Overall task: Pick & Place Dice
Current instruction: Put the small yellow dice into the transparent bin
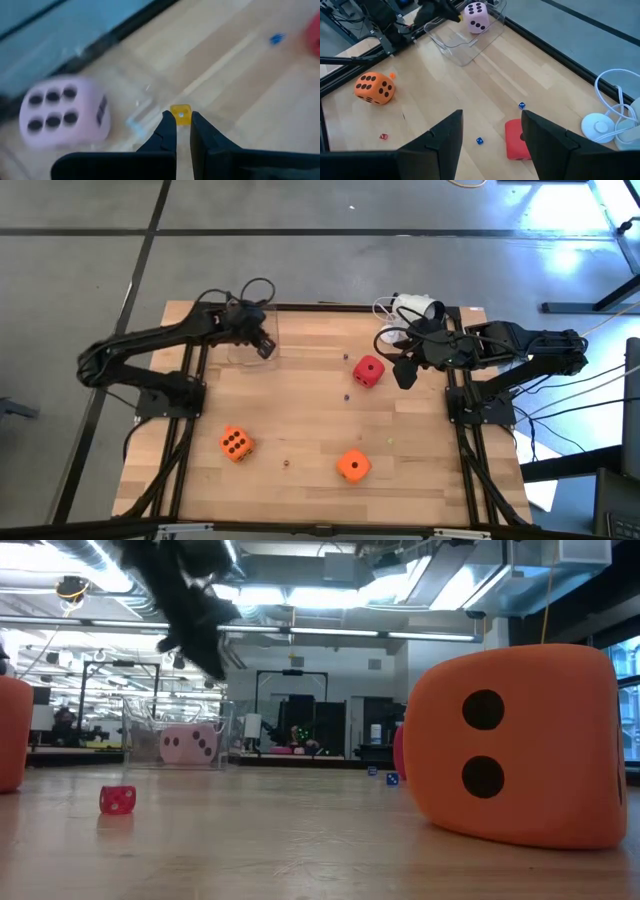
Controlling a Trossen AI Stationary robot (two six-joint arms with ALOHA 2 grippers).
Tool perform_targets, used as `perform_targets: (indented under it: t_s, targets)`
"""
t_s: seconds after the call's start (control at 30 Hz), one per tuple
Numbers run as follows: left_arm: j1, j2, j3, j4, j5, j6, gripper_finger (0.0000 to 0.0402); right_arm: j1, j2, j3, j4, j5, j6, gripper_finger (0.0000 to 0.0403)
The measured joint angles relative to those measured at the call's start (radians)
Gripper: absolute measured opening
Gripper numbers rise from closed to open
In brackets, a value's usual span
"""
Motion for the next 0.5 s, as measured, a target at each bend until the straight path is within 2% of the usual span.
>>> perform_targets:
  t_s: [0.23, 0.5]
  targets:
    - [0.071, 0.005, -0.072, -0.021, 0.042, -0.081, 0.0002, 0.0, 0.0, 0.0, 0.0, 0.0, 0.002, 0.0201]
    - [0.071, 0.005, -0.072, -0.068, 0.044, -0.052, 0.0002, 0.0, 0.0, 0.0, 0.0, -0.003, 0.008, 0.0201]
